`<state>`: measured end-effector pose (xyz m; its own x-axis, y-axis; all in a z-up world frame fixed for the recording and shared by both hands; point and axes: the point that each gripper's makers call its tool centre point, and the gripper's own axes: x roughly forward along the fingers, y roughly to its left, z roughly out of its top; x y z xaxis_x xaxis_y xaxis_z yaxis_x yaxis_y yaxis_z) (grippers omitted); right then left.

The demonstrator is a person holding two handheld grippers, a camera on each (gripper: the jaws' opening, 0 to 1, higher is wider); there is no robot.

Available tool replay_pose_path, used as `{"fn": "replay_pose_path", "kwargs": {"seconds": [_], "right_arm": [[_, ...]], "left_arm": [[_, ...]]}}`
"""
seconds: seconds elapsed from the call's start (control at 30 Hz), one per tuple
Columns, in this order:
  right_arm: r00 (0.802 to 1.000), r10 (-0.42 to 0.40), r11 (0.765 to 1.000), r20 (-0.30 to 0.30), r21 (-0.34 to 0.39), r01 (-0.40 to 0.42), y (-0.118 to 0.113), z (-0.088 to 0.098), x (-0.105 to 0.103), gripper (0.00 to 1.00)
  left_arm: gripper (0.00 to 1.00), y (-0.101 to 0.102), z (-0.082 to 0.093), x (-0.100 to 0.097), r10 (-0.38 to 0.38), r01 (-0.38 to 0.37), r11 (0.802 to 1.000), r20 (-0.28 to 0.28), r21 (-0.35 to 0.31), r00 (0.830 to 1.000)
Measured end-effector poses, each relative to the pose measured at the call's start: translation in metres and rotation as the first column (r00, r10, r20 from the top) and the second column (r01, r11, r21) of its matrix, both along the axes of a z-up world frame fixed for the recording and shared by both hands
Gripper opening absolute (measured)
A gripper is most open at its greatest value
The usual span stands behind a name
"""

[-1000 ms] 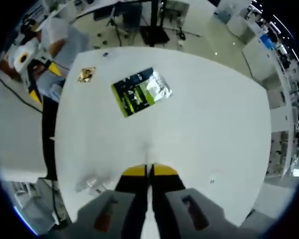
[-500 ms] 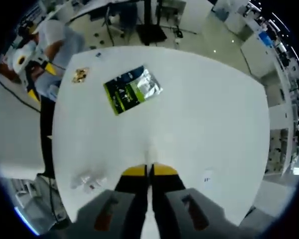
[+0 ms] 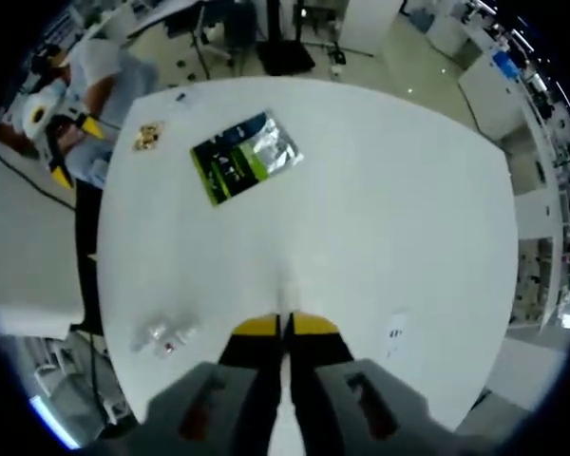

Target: Arrange the skincare products in the storage area until every visible bottle or jar stands upright without overlapping.

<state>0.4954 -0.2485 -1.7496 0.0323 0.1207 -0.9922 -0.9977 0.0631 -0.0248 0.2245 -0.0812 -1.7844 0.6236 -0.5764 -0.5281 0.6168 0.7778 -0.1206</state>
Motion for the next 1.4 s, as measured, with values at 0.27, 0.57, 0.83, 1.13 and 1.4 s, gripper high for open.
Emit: {"fn": "replay_pose_path", "kwargs": {"seconds": [0.27, 0.57, 0.83, 1.13, 1.4], "right_arm": [[1.000, -0.012, 1.000, -0.003, -0.019, 0.012, -0.019, 0.001, 0.005, 0.00], [1.000, -0.029, 0.999, -0.013, -0.029, 0.028, -0.040, 0.000, 0.005, 0.00], [0.999, -0.041, 0.999, -0.029, -0.032, 0.040, -0.051, -0.004, 0.001, 0.00], [0.998, -0.042, 0.999, -0.039, -0.034, 0.041, -0.058, -0.010, 0.000, 0.01], [0.996, -0.070, 0.998, -0.058, -0.015, 0.069, -0.061, -0.012, -0.001, 0.03]], "left_arm": [[0.53, -0.003, -0.003, 0.001, -0.007, 0.007, 1.000, -0.009, 0.006, 1.000], [0.53, -0.008, -0.002, 0.006, -0.021, 0.021, 1.000, -0.007, 0.011, 1.000], [0.53, -0.012, -0.002, 0.006, -0.035, 0.035, 0.999, -0.009, 0.013, 0.999], [0.53, -0.012, 0.000, 0.007, -0.031, 0.031, 0.999, -0.005, 0.011, 0.999], [0.53, -0.014, 0.001, 0.007, -0.036, 0.036, 0.999, 0.006, 0.020, 0.999]]}}
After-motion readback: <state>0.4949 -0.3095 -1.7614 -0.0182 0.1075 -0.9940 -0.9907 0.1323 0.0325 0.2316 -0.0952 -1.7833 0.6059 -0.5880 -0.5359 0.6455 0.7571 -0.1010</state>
